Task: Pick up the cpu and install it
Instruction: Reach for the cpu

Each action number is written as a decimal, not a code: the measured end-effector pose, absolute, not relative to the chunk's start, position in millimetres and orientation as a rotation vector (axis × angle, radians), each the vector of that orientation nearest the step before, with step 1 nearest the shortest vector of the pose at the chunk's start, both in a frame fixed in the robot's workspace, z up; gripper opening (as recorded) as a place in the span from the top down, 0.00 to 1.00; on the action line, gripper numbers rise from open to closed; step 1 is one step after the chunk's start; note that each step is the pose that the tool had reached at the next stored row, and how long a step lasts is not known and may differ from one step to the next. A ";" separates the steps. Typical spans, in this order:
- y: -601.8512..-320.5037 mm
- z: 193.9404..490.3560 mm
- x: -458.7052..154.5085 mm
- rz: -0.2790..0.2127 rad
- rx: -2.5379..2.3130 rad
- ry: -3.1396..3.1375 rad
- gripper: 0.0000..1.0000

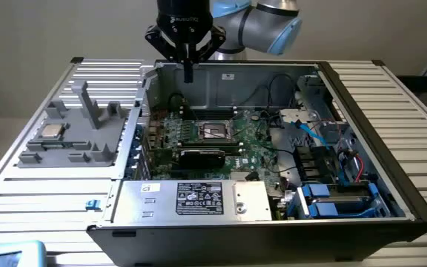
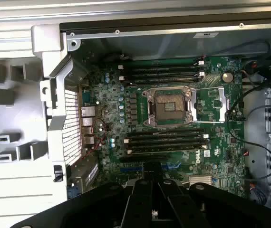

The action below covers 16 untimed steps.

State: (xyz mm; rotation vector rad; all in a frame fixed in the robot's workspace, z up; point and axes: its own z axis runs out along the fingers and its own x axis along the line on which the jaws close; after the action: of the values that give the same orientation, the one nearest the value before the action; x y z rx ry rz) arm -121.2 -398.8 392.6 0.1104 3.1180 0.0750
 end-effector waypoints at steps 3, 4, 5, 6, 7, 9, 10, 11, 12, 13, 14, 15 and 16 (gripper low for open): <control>-398.8 392.6 -121.2 0.075 0.110 3.118 0.89; -398.8 392.6 -121.2 0.075 0.110 3.118 0.89; -398.8 392.6 -121.2 0.075 0.110 3.118 0.89; -398.8 392.6 -121.2 0.075 0.110 3.118 0.89; -398.8 392.6 -121.4 0.075 0.110 3.118 0.89; -398.8 392.6 -122.0 0.075 0.111 3.118 0.89; -398.8 392.6 -122.5 0.075 0.110 3.118 0.89; -398.8 392.6 -123.0 0.075 0.110 3.118 0.89; -398.8 392.6 -123.6 0.075 0.110 3.118 0.89; -398.8 392.6 -124.3 0.075 0.110 3.118 0.89; -398.8 392.6 -125.2 0.075 0.110 3.118 0.89; -398.8 392.7 -126.3 0.075 0.110 3.118 0.89; -398.8 392.6 -127.3 0.075 0.110 3.118 0.89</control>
State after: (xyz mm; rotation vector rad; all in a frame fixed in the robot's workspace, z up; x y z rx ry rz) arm -127.3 -398.8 392.6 0.1104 3.1180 0.0749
